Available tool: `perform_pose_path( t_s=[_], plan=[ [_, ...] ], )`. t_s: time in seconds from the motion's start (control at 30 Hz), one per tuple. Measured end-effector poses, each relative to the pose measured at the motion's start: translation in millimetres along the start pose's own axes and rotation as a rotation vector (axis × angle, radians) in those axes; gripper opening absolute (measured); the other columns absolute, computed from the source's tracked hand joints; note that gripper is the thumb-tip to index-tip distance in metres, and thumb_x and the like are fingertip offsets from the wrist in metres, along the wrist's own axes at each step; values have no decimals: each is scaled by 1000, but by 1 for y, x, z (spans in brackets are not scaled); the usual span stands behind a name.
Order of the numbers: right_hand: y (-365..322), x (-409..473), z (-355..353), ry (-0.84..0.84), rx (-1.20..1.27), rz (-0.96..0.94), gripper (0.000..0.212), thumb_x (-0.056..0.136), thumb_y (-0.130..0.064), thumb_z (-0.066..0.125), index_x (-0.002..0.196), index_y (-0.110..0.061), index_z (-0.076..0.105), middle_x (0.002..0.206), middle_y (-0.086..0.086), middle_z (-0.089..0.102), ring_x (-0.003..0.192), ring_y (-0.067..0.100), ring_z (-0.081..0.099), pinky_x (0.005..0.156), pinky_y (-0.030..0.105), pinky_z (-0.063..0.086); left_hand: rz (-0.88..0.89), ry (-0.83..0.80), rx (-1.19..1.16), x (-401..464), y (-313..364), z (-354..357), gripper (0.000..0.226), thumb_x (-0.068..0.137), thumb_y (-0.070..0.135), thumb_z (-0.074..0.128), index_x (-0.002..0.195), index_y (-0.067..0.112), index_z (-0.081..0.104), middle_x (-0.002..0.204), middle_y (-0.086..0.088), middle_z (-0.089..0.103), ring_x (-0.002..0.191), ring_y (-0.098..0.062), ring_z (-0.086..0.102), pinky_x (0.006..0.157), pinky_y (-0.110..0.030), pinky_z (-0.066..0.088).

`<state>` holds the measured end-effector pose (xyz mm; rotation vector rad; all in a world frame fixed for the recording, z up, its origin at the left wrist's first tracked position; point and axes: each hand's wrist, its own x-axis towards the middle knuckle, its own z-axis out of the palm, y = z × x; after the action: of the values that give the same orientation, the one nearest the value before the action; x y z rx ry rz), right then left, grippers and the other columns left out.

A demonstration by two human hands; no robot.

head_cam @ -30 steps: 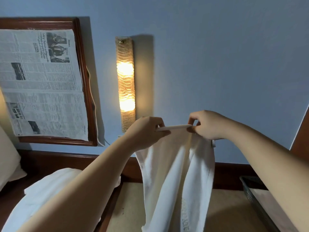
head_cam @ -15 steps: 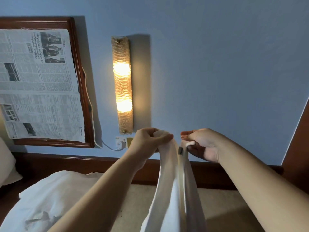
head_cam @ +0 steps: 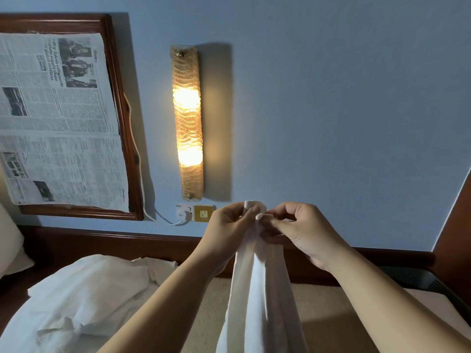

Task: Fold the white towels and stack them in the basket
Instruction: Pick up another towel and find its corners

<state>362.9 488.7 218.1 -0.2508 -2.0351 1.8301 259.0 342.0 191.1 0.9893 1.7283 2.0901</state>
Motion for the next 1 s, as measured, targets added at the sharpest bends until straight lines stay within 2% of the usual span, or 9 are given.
perform_pose_path(
  t_s=[0.1,0.2,0.3,0.5,0.63,0.7,0.8,0.9,1.0],
  plan=[
    [0,4,-3,75,-257,-136,25,85,-36,85,84,-15,72,76,10,68,65,21,69,64,37,63,27,13,99,0,0,1,27,108,29,57,103,16,81,97,-14,78,93,-35,72,86,-52,59],
    [2,11,-4,184,-609,-334,21,89,-47,77,79,-31,67,89,-1,59,74,9,59,67,12,45,63,-33,217,3,1,0,30,108,34,55,103,17,79,97,-17,75,100,-47,66,89,-64,54],
    [0,14,-2,180,-597,-373,21,94,-40,74,83,-26,64,91,-6,63,82,8,62,67,13,45,57,-79,194,4,4,1,30,110,32,52,108,14,76,105,-19,75,105,-44,68,95,-64,52],
    [2,19,-3,198,-503,-375,25,93,-45,74,85,-22,68,78,-5,66,73,14,61,64,21,49,9,-149,146,7,7,3,32,111,31,49,114,10,74,112,-19,74,114,-43,66,101,-64,51],
    [4,26,-4,194,-459,-357,24,94,-45,74,84,-24,68,73,-7,65,65,8,56,60,23,47,-27,-186,62,10,9,3,26,110,16,49,118,4,71,117,-22,72,112,-30,70,104,-51,52],
    [5,29,-6,176,-433,-357,23,94,-44,75,84,-23,68,74,-6,66,66,6,56,62,24,47,-32,-227,25,11,9,2,24,101,10,56,118,3,71,119,-27,69,109,-31,68,105,-57,50],
    [5,32,-7,156,-468,-382,11,95,-39,74,96,-30,69,75,1,63,69,13,58,65,25,49,86,-192,192,12,8,2,16,101,21,65,111,12,75,108,-18,74,100,-25,68,96,-58,54],
    [1,32,-10,63,-598,-428,25,99,-33,70,123,-42,71,80,2,56,71,12,53,65,16,44,179,-137,375,14,10,6,17,105,17,58,104,18,75,98,-4,75,93,-9,69,82,-34,56],
    [-6,35,-15,49,-685,-454,27,98,-30,72,123,-39,75,86,-2,57,76,8,56,69,14,44,244,-81,527,19,10,11,15,103,12,56,102,21,68,75,3,64,66,-3,50,62,-23,40]
  ],
)
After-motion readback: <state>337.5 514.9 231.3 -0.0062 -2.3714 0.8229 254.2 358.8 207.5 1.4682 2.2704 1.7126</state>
